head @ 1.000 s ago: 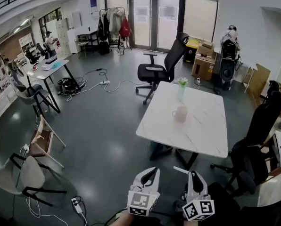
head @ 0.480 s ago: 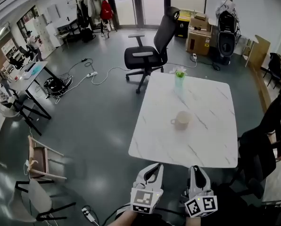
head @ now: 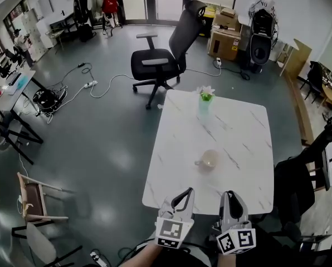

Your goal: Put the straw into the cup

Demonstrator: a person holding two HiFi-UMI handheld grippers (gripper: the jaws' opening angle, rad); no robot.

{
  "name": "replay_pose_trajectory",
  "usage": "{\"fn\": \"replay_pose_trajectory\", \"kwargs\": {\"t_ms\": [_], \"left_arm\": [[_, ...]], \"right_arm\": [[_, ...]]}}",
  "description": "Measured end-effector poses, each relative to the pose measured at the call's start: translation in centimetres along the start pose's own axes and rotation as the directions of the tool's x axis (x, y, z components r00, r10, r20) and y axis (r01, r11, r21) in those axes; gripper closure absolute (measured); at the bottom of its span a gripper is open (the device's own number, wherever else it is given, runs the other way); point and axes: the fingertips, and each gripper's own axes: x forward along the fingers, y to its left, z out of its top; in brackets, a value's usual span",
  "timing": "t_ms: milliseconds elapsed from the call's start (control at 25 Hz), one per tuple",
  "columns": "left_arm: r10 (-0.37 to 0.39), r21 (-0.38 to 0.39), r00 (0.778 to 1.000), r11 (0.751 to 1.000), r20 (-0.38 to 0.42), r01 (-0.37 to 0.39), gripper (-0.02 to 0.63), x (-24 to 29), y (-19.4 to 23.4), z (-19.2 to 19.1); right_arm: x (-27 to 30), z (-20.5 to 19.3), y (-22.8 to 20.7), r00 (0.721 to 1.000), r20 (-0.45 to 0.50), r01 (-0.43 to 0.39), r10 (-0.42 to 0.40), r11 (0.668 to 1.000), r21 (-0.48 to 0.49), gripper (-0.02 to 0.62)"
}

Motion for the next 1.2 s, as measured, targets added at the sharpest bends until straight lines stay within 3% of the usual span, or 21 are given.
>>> {"fn": "replay_pose_trajectory", "kwargs": {"t_ms": [480,1200], "left_arm": [[-0.031,-0.02,0.999,0.999,-0.042,0.03,0.604,4.5,0.4,0.1],[0.03,-0.048,0.991,0.998,-0.129,-0.036,0.604,12.0,1.6,-1.9]], "right_arm": [[2.7,0.1,-3.1,0.997,-0.052,0.052,-0.054,0.998,-0.032,0.549],[11.8,-2.7,-7.3,0.983,-0.177,-0.052,0.044,0.998,-0.04,0.549]]}}
